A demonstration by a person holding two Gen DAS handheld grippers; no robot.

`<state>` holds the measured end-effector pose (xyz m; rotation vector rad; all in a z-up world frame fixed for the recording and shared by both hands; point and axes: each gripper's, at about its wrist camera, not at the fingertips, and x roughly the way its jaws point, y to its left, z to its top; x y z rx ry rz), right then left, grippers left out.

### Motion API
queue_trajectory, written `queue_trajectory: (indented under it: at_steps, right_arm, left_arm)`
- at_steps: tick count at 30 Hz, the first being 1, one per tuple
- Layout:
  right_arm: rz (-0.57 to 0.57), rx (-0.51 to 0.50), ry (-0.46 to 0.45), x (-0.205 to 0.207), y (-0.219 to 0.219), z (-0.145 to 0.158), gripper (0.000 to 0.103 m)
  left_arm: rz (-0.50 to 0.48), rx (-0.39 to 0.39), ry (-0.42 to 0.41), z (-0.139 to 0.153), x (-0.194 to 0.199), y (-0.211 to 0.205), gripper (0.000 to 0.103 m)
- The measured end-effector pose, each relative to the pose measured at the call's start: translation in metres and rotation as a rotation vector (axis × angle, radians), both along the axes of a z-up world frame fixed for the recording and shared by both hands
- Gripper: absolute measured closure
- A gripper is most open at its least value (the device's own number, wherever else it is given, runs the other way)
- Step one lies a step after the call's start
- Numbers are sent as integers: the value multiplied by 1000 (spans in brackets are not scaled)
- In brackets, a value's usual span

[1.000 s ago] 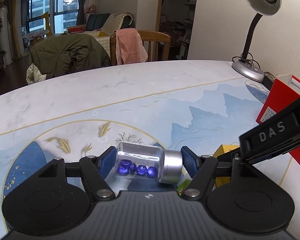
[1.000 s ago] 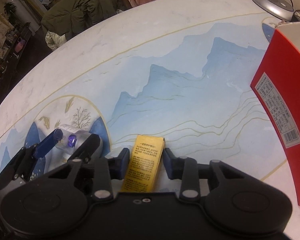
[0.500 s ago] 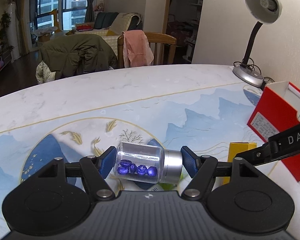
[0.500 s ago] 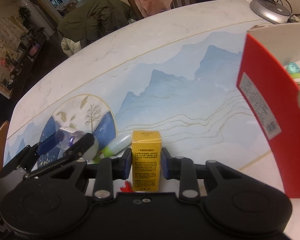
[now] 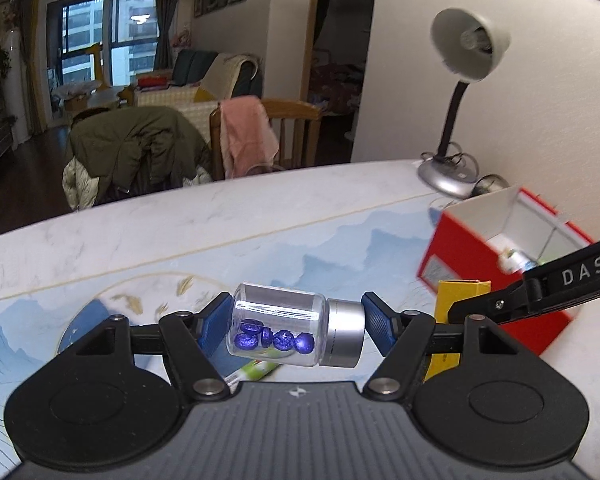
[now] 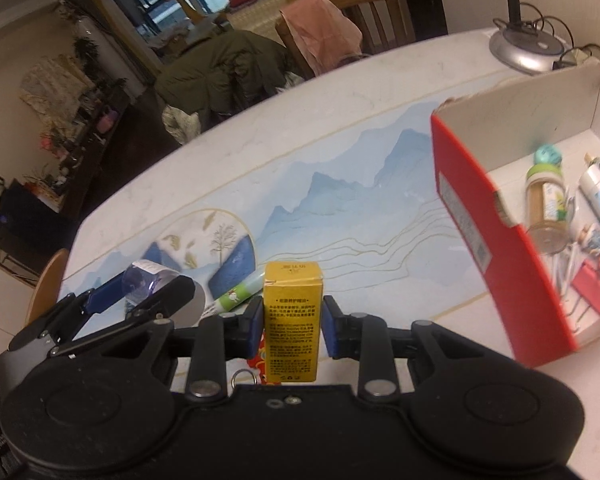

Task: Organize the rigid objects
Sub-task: 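Carry the jar and yellow box into the red shoebox with both grippers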

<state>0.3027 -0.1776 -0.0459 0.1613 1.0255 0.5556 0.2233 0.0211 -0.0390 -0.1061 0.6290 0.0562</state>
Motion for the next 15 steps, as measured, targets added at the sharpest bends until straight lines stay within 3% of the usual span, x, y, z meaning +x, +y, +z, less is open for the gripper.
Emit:
queue_trajectory:
  at_steps: [15]
  right_arm:
    - [2,67,-99,18,-93,50,75]
  left_arm:
    - [-79,25,-29,63,27,-94,33]
